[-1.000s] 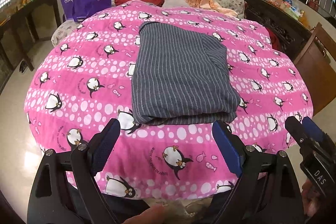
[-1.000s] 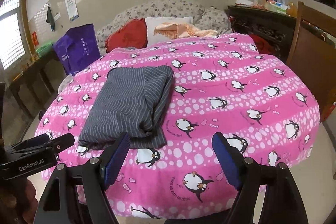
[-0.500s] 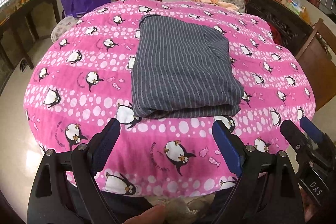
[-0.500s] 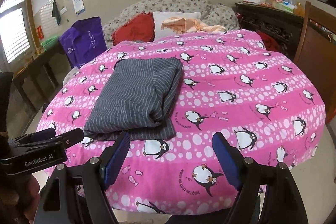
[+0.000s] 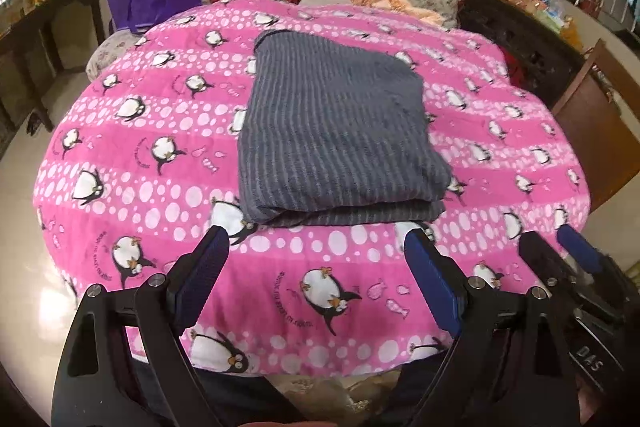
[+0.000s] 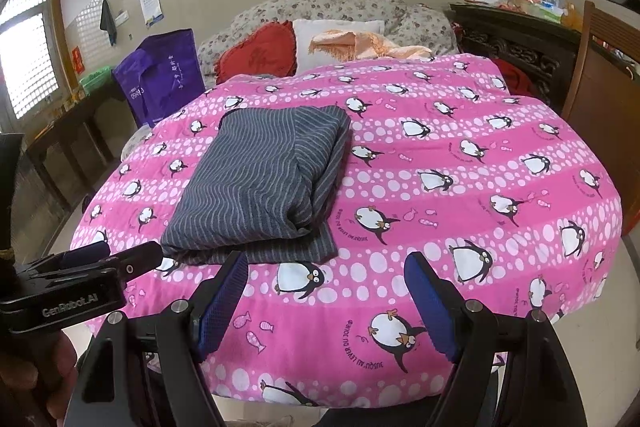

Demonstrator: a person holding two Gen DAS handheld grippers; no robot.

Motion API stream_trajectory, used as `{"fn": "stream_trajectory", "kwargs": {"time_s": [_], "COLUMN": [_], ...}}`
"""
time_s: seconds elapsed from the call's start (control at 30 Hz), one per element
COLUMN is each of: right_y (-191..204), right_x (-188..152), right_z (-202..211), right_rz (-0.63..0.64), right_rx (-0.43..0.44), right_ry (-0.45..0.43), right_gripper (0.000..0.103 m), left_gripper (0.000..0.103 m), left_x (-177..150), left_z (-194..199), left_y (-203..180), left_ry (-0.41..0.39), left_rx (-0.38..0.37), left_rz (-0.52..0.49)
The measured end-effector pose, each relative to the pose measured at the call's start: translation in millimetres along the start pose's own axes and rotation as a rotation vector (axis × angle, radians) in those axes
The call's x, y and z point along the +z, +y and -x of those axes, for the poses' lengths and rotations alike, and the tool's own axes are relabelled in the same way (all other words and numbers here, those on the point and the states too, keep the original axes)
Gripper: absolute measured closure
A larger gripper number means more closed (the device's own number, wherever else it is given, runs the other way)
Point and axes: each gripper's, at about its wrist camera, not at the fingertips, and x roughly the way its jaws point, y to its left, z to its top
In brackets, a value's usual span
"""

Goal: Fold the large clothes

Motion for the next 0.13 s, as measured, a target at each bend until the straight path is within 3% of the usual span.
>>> {"fn": "stream_trajectory", "kwargs": {"time_s": [0.13], "right_y": [-0.6], "right_x": [0.0], "right_z": [0.1], "right_rz": [0.002], "right_rx": [0.001], "right_ry": [0.0], "right_gripper": [0.025], "left_gripper": [0.014], "left_x": [0.6], "left_z": [4.2], "left_y": [-4.2], "left_ry": [-0.027], "left_rx": [0.018], "left_rz": [-0.027]}}
